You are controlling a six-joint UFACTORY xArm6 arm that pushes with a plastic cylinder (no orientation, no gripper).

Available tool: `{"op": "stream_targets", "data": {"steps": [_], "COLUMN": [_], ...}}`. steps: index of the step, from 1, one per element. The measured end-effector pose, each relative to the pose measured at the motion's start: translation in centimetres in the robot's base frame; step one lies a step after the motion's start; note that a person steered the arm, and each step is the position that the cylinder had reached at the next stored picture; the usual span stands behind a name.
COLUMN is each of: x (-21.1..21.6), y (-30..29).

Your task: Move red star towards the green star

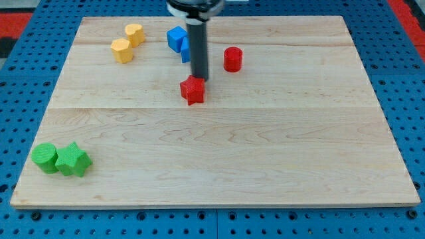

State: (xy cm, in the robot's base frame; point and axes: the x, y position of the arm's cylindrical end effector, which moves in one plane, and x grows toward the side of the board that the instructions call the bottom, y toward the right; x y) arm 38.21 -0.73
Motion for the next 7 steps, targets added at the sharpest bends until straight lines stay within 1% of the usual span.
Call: {"op": "stream_targets", "data": {"steps": [1,2,3,4,5,7], "x": [1.6,2.3,-0.1,-2.1,-1.7,1.6], "y": [2.3,-1.5,-5.4,-7.6,-8.6,-8.6]}}
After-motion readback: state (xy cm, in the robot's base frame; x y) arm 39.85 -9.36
